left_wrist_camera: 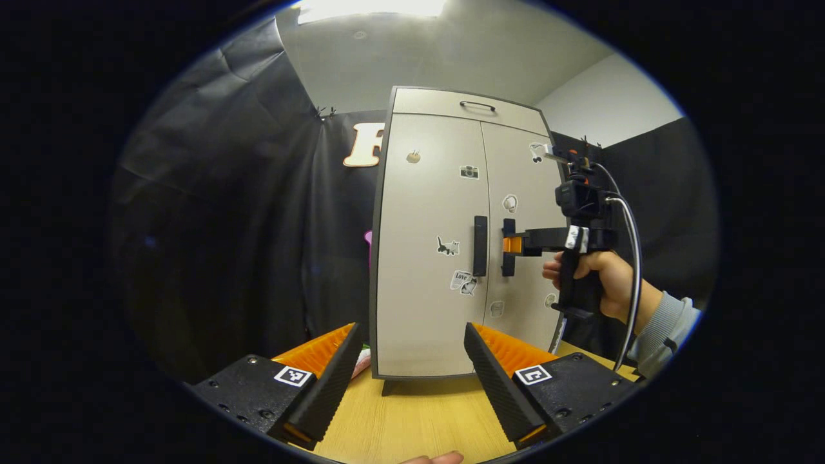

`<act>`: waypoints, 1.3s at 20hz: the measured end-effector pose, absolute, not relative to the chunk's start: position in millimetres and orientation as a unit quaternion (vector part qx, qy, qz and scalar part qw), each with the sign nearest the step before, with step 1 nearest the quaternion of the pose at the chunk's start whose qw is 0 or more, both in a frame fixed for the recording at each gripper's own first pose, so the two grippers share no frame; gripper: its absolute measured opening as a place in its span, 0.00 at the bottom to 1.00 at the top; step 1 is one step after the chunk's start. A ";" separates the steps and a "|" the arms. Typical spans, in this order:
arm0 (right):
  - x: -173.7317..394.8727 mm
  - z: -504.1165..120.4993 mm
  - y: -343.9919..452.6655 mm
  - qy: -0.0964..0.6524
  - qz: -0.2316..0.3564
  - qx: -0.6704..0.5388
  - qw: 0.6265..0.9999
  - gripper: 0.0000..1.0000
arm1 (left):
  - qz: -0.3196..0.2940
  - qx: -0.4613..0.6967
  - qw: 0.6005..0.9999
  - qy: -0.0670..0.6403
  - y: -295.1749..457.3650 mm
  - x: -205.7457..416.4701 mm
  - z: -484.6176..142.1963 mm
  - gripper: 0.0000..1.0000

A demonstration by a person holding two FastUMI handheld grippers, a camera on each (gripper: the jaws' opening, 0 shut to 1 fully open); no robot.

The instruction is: Open the right door of the double-door shoe cabinet with the right hand, and open the left door with the left hand.

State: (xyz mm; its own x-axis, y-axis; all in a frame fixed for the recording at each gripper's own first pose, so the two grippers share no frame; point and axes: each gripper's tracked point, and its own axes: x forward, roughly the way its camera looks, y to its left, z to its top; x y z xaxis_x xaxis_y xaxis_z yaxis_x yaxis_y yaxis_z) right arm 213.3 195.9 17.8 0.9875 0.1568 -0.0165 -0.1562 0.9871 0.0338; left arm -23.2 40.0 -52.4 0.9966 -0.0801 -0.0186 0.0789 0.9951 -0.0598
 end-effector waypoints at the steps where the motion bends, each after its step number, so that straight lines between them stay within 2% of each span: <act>1: 218.8 16.8 198.8 0.007 0.074 0.010 0.997 0.96 | -0.036 -0.029 0.999 0.011 45.6 -22.5 -54.1 0.99; 2: 222.5 15.1 203.1 0.009 0.076 0.006 0.997 1.00 | -0.033 -0.028 0.999 0.011 50.7 -22.3 -55.8 0.99; 4: 228.3 10.4 208.5 0.016 0.072 0.009 0.997 0.99 | -0.025 -0.025 0.999 0.012 61.1 -21.1 -59.6 0.99; 6: 234.2 4.0 213.6 0.027 0.066 0.023 0.997 0.80 | -0.020 -0.025 0.999 0.014 67.4 -19.3 -63.6 0.99; 7: 236.4 2.1 219.2 0.031 0.073 0.033 0.996 0.76 | -0.020 -0.025 0.999 0.016 68.7 -18.3 -65.1 0.99; 8: 239.7 -2.5 219.9 0.038 0.068 0.038 0.996 0.64 | -0.021 -0.025 0.999 0.017 68.8 -17.3 -66.9 0.99; 10: 245.0 -10.3 224.1 0.051 0.066 0.044 0.996 0.33 | -0.023 -0.023 0.999 0.020 68.7 -17.1 -69.5 0.99; 13: 246.8 -5.6 223.2 0.031 0.070 0.044 0.996 0.34 | -0.026 -0.026 0.999 0.023 67.2 -17.9 -71.2 0.99; 15: 247.8 -6.7 222.8 0.033 0.065 0.034 0.997 0.17 | -0.022 -0.028 0.999 0.026 68.3 -16.6 -72.1 0.99; 26: 224.3 -1.0 215.7 0.044 0.117 0.047 0.991 0.16 | 0.007 -0.014 1.000 0.005 63.3 -24.4 -51.6 0.99</act>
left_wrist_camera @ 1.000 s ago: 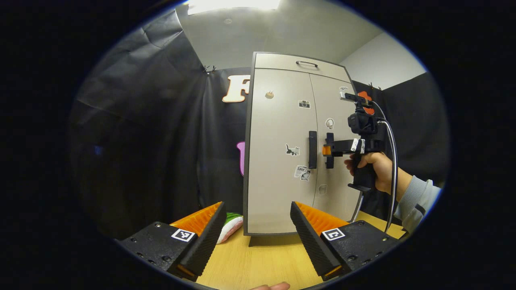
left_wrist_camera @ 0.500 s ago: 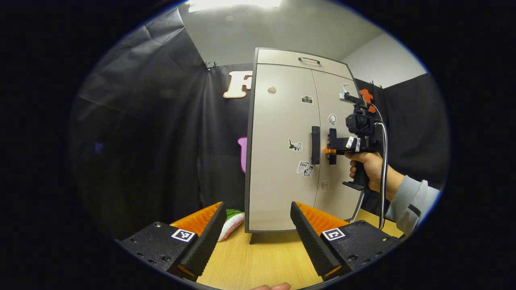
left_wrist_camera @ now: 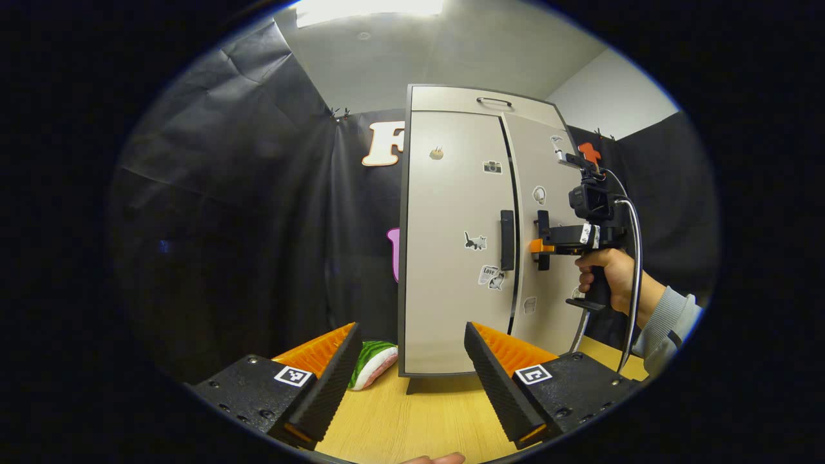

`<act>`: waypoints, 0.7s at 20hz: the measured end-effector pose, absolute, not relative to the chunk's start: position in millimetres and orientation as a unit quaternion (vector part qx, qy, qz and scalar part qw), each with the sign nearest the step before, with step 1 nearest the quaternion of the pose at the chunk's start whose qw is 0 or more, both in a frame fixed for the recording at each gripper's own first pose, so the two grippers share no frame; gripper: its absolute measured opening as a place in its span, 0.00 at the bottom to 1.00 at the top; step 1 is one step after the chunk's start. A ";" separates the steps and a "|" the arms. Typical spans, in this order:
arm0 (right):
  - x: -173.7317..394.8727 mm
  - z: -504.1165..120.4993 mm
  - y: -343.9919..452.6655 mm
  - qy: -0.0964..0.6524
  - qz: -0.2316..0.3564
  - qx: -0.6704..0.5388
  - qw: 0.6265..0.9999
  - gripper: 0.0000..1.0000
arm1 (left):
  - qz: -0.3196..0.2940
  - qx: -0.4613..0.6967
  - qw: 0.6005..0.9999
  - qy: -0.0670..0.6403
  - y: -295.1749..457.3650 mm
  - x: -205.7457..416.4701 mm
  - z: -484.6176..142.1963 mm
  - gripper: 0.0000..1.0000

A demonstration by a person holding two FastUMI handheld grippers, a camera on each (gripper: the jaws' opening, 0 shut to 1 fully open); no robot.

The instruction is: Open the right door of the double-door shoe cabinet with the right hand, and open the left door with the left hand.

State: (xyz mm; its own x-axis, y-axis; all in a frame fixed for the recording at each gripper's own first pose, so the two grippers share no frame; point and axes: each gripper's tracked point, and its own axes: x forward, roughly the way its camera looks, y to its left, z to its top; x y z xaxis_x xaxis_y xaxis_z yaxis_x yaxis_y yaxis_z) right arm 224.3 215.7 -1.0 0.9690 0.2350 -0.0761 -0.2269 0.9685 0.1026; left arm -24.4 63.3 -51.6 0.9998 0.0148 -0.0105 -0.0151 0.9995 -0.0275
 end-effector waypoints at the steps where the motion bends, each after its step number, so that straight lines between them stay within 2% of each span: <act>1: 219.3 -1.9 213.5 0.047 0.123 0.048 0.990 0.16 | 0.016 -0.016 1.000 0.002 64.4 -26.6 -49.8 0.99; 14: 176.9 4.0 172.4 0.047 0.189 0.057 0.979 0.16 | 0.001 -0.030 0.999 0.021 40.8 -34.2 -55.1 0.98</act>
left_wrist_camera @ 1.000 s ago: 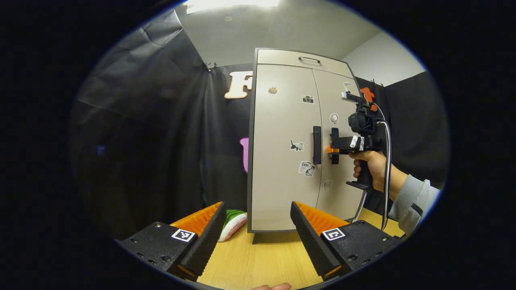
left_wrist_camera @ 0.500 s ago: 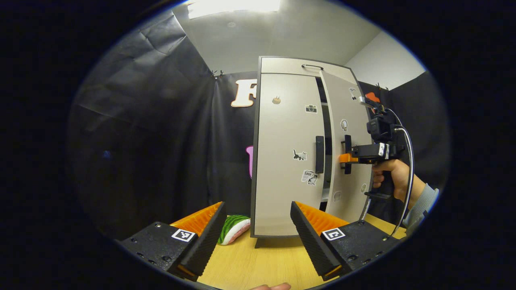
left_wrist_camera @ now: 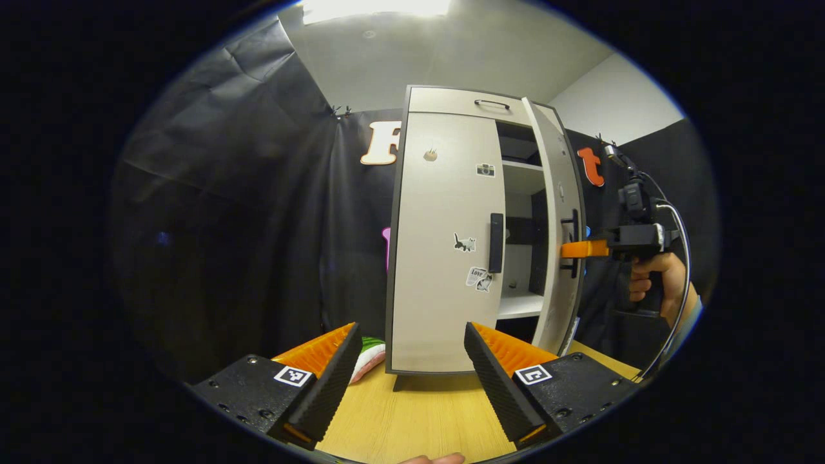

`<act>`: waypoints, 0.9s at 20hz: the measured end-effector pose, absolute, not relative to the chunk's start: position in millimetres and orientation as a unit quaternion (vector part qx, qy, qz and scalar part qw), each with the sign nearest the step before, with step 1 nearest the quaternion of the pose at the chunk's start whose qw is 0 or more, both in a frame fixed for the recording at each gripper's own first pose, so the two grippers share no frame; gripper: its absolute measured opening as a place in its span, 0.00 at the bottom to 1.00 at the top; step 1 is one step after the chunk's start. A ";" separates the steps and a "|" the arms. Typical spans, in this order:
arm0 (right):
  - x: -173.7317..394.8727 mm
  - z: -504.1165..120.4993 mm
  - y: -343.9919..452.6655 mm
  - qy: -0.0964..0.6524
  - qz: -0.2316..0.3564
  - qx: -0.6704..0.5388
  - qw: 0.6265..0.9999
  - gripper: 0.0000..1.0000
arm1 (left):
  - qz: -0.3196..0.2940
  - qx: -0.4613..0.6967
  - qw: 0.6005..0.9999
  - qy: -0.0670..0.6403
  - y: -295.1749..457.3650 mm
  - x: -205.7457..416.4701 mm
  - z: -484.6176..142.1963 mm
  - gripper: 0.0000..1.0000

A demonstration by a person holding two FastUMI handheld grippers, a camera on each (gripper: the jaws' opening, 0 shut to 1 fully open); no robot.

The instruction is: Open the right door of the double-door shoe cabinet with the right hand, and open the left door with the left hand.

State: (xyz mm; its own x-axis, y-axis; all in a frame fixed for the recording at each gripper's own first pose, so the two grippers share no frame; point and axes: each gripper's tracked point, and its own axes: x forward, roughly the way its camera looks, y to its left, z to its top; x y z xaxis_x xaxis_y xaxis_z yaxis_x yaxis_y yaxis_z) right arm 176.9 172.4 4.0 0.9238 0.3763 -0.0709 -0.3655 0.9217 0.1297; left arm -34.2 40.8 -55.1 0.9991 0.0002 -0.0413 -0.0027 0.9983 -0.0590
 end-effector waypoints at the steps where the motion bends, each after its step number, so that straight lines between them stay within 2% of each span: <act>1: 175.3 4.9 168.1 0.045 0.190 0.055 0.979 0.16 | 0.001 -0.029 0.999 0.021 41.8 -33.8 -56.1 0.99; 10: 168.7 8.7 128.3 0.031 0.175 0.041 0.983 0.15 | -0.014 -0.027 0.999 0.021 26.1 -34.7 -60.4 0.99; 18: 173.7 10.6 93.8 0.028 0.138 0.056 0.988 0.14 | -0.046 -0.016 0.998 0.026 -9.1 -36.1 -66.6 0.99</act>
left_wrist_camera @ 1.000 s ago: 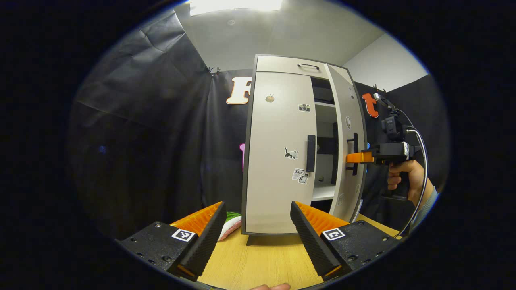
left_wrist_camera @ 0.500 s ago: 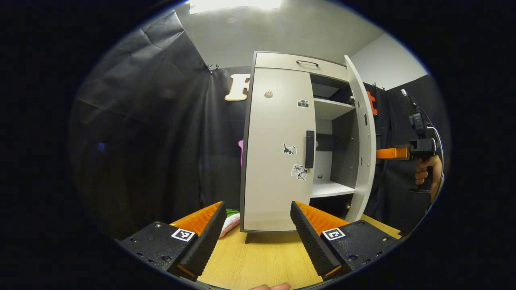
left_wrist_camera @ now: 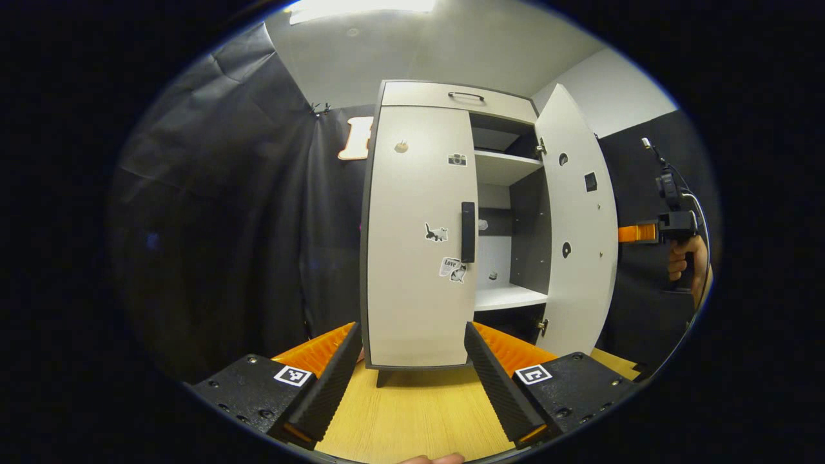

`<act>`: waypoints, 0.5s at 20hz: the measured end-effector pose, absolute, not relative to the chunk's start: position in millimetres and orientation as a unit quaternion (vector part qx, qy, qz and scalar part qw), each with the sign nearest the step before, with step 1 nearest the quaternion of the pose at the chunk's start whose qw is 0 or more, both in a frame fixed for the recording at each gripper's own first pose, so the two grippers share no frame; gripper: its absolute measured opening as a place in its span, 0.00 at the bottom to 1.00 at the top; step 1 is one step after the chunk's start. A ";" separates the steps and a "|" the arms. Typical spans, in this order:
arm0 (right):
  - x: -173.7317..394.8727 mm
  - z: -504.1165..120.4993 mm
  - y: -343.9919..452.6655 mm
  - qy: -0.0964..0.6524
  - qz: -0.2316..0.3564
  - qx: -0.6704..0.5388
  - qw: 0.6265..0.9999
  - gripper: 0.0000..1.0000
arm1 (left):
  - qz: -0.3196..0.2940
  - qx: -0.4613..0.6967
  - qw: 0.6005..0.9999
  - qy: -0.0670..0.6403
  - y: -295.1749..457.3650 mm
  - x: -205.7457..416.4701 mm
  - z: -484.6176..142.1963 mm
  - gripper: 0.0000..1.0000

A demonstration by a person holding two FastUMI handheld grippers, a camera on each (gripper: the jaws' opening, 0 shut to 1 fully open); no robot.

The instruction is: Open the right door of the double-door shoe cabinet with the right hand, and open the left door with the left hand.

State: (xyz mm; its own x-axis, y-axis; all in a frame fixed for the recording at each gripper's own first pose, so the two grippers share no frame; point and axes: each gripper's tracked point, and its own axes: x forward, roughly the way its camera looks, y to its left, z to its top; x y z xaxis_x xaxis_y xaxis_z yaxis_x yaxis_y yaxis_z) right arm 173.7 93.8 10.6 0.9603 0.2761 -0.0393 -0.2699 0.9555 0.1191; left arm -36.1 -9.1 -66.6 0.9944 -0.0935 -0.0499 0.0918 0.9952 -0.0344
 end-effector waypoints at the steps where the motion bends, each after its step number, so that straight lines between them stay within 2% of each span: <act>1: 180.2 8.7 85.2 0.027 0.125 0.056 0.990 0.14 | -0.049 -0.013 0.998 0.027 -12.6 -35.7 -67.4 0.99; 2: 185.0 3.0 68.8 0.021 0.096 0.047 0.994 0.11 | -0.050 -0.013 0.998 0.028 -14.7 -34.4 -69.6 0.99; 3: 169.6 18.8 57.9 0.015 0.095 0.063 0.993 0.08 | -0.052 -0.013 0.998 0.032 -17.4 -32.7 -70.6 0.99; 4: 180.6 13.9 60.9 0.030 0.118 0.085 0.989 0.01 | -0.054 -0.015 0.998 0.035 -19.7 -31.7 -72.8 0.99; 6: 182.8 10.3 60.6 0.032 0.131 0.112 0.985 0.00 | -0.057 -0.018 0.997 0.041 -23.9 -29.9 -74.5 0.99; 10: 179.8 12.0 59.3 0.022 0.118 0.084 0.989 0.01 | -0.058 -0.012 0.997 0.042 -28.1 -25.0 -71.5 0.99</act>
State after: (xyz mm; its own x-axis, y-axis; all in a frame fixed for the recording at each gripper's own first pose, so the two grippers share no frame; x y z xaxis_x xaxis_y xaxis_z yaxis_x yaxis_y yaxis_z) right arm 179.8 59.3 12.0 0.9713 0.2366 -0.0235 -0.2292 0.9581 0.1721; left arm -25.0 -28.1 -71.5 0.9898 -0.1167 -0.0818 0.1146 0.9930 -0.0295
